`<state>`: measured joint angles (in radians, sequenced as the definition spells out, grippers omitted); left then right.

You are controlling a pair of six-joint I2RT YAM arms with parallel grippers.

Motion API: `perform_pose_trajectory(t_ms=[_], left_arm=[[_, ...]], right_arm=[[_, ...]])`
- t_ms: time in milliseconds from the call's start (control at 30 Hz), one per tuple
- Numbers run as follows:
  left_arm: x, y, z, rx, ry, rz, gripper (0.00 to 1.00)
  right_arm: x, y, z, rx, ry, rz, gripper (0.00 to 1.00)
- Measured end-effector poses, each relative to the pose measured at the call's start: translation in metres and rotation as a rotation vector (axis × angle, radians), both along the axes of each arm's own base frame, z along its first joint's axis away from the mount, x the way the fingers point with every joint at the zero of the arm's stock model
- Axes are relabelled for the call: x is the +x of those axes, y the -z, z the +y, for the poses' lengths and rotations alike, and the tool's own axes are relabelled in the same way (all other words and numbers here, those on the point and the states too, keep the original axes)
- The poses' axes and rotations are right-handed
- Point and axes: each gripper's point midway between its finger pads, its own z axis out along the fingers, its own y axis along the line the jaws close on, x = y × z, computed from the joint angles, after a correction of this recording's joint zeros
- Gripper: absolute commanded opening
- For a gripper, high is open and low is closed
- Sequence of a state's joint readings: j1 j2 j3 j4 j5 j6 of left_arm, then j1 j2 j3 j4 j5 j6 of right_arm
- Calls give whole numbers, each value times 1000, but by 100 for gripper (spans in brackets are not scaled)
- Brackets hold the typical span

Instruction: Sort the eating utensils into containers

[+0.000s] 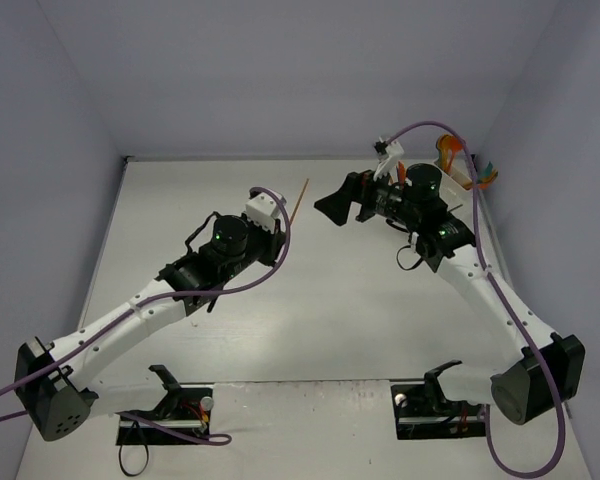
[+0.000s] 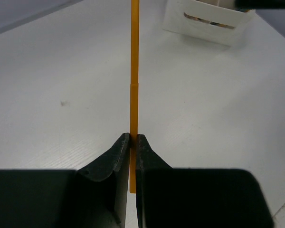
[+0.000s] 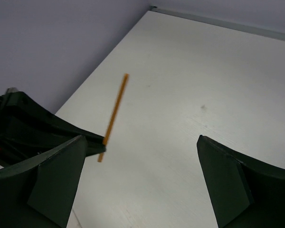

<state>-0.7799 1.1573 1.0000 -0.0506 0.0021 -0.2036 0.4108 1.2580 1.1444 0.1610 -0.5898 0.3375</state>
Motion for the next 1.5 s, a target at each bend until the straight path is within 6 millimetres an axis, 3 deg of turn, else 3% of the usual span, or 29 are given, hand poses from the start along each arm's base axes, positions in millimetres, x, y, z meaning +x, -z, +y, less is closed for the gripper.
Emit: perform_pose_trajectory(t_ms=[133,267,367,433,500,633,700,833,900,1033,1133,1333,1500], left_arm=[[-5,1,-11,15,88,-19,0],[-9,-2,-16,11,133,-35,0],[-11,-3,-18,9,152,-40,0],[-12,-3,-19,11,162,-42,0],[-13,-3,-20,11,172,-43,0],[-13,-3,-21,12,178,-44,2],[-12,-1,-22,15,177,-41,13],[-9,2,-23,15,167,-36,50],[-6,5,-22,17,147,-28,60],[-2,16,-16,31,98,-3,84],[1,30,-6,51,36,21,95],[0,66,31,127,-111,81,98],[-8,89,79,157,-237,118,97]], right_arm=[[-10,1,26,7,-64,18,88],[-11,6,40,8,-79,43,73],[-9,11,44,5,-66,59,54],[-8,11,45,8,-55,65,27],[-6,10,45,9,-44,59,10],[-4,9,44,14,-28,58,0],[-5,8,46,15,-32,53,0],[0,8,42,1,2,36,0],[6,8,37,-8,34,22,0],[17,2,19,-20,109,-13,0],[31,-4,-10,-25,197,-42,0],[66,-12,-95,-51,447,-90,0],[82,-13,-160,-100,649,-119,0]])
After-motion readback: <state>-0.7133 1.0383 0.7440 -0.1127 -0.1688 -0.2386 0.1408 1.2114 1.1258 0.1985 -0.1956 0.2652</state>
